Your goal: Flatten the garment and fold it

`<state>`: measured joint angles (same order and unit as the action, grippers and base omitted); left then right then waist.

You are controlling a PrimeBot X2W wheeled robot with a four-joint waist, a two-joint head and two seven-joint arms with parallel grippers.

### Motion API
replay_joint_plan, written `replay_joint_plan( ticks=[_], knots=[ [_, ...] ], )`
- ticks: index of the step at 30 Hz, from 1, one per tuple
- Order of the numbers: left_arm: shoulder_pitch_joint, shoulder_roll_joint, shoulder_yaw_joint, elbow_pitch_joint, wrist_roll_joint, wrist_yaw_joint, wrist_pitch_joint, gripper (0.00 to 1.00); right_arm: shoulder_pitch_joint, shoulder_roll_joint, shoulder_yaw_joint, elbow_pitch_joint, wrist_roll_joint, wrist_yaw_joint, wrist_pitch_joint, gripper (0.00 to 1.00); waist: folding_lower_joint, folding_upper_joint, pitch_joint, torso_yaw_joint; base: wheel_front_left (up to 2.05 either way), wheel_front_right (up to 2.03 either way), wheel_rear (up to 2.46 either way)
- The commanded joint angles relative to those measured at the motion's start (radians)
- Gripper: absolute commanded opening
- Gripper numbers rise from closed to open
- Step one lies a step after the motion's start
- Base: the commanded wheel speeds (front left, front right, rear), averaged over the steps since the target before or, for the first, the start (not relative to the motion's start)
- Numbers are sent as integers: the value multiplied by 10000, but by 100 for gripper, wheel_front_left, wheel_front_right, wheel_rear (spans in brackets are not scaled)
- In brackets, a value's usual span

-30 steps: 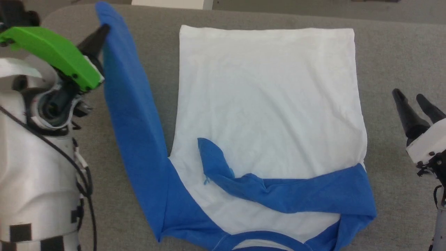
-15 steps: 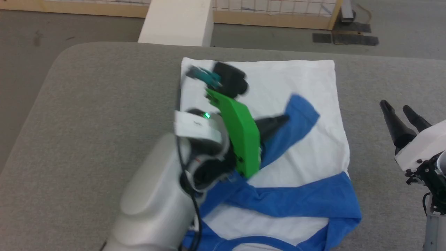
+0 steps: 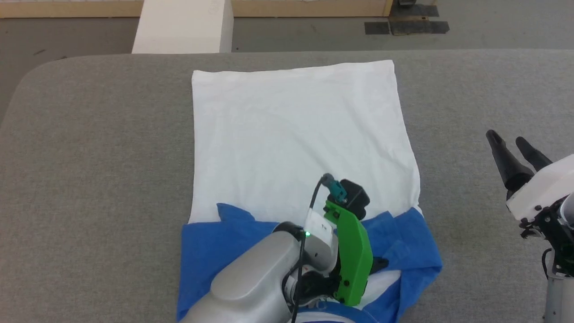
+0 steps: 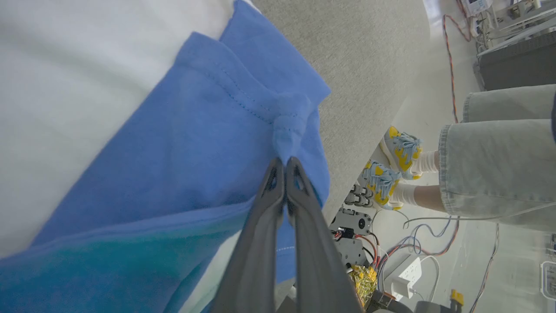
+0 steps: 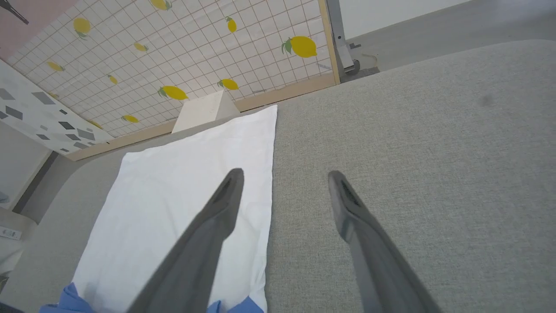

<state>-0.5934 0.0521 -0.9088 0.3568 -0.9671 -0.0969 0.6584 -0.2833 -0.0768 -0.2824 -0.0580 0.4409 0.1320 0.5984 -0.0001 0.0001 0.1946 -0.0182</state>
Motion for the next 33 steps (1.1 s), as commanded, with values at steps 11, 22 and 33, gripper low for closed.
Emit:
replay_joint_plan(
  ticks=[11,22,33],
  knots=[
    [-515,-15,870,-202,-1533,160,-1365,100,262,-1,110,144,30,-13,-54,100,1,-1,-428,278,0,0,0],
    [-464,2168,3541,-409,394,1380,-6065,100,248,3,553,208,31,-13,-37,100,1,-1,-564,494,0,0,0],
    [1242,3254,5227,-1756,2426,2993,-9167,100,-967,-308,971,330,-234,-13,-187,100,1,-1,566,559,0,0,0]
  ],
)
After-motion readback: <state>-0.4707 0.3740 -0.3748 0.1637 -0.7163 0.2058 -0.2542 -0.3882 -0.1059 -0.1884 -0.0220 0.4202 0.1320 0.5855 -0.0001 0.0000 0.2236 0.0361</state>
